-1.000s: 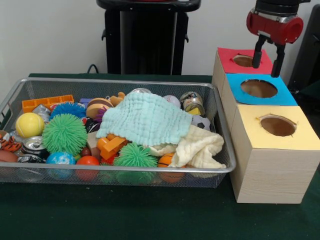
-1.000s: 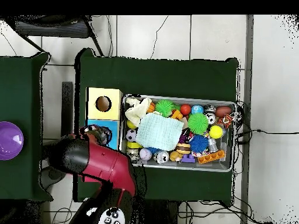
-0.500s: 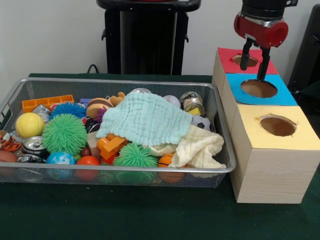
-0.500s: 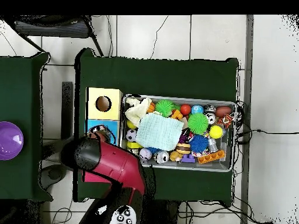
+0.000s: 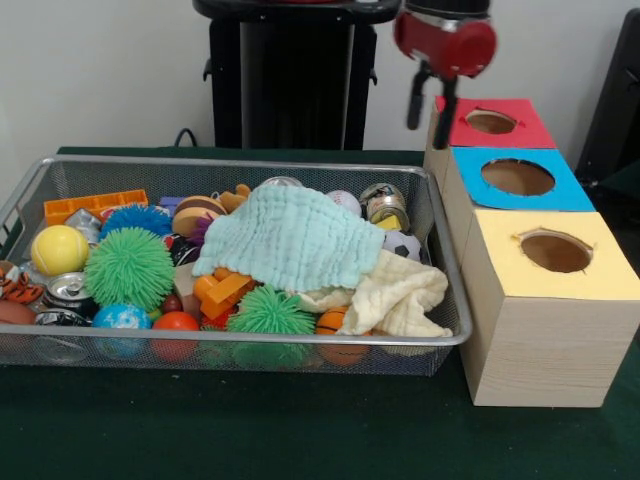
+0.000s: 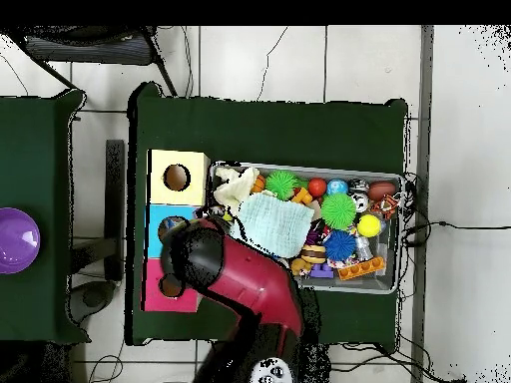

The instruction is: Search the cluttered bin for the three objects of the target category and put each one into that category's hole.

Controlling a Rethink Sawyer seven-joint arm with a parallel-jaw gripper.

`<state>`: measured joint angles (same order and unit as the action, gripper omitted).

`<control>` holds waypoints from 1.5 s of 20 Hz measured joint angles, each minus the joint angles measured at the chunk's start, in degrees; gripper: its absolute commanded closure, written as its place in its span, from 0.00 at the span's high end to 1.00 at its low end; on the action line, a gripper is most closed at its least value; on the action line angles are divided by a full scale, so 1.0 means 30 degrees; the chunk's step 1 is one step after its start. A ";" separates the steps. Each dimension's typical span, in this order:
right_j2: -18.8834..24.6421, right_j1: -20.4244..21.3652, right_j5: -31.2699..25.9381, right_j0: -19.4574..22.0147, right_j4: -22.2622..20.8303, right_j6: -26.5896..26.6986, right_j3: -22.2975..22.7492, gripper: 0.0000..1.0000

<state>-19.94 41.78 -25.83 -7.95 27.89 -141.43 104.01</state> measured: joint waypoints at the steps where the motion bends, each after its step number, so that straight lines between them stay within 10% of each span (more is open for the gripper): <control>1: 0.0003 0.0088 -0.0004 0.0454 -0.0189 0.0000 -0.0050 1.00; 18: 0.3290 -0.0617 -0.0004 1.1487 -0.4949 0.0012 -0.3381 1.00; 30: 0.6134 -0.2533 0.0745 1.4852 -0.7984 0.0012 -0.4868 1.00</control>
<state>-1.54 34.18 -23.60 36.60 3.93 -141.39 89.40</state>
